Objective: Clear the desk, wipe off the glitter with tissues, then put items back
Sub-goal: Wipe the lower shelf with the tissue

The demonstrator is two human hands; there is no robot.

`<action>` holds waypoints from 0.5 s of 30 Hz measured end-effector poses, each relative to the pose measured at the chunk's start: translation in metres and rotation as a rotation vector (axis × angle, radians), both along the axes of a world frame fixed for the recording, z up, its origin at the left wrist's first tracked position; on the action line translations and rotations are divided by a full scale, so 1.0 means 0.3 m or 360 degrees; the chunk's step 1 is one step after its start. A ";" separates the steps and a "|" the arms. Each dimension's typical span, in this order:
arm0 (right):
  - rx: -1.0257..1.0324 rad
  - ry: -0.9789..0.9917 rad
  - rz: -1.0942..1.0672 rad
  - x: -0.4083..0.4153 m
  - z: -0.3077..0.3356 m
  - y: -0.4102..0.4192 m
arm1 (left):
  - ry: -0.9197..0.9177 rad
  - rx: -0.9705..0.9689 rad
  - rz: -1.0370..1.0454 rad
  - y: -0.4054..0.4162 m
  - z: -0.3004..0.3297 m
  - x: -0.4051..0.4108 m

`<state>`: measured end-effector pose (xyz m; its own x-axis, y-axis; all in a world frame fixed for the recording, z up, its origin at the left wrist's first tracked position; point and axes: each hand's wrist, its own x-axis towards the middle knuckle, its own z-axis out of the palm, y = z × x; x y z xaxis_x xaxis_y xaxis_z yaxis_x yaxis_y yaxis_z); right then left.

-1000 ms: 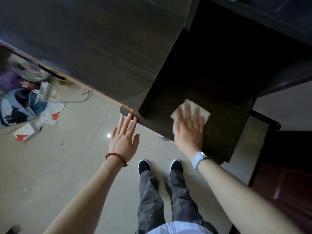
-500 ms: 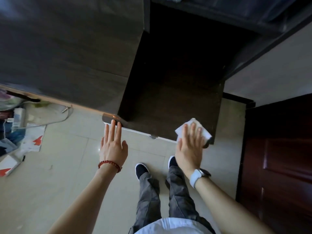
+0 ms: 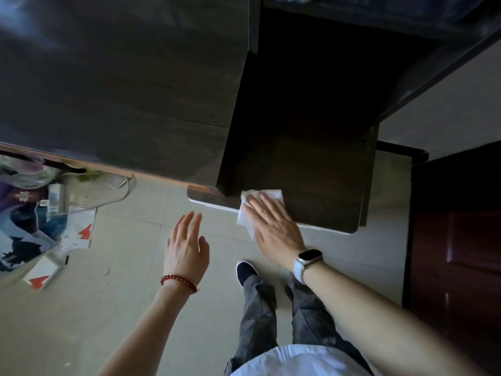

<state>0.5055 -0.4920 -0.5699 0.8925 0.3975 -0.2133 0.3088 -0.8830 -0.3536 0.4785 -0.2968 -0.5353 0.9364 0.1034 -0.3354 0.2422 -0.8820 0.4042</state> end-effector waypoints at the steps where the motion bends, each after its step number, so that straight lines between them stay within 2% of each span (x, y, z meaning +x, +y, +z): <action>1: -0.0042 0.0013 -0.0067 -0.016 0.002 -0.055 | 0.0003 -0.0014 -0.0086 -0.035 0.006 -0.002; 5: -0.0169 0.0130 -0.0423 -0.100 0.020 -0.266 | 0.0035 -0.0074 -0.0401 -0.206 0.037 0.025; 8: -0.0197 0.0185 -0.0701 -0.077 0.047 -0.378 | 0.0081 -0.0127 -0.0463 -0.323 0.056 0.075; 15: -0.0255 0.0319 -0.0913 0.303 0.055 -0.545 | 0.0148 0.0057 -0.0599 -0.494 0.030 0.219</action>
<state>0.5963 -0.6557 -0.5535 0.8907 -0.1834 -0.4160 -0.2883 -0.9353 -0.2050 0.5440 -0.4448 -0.5263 0.8768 -0.2287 -0.4229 -0.0672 -0.9293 0.3631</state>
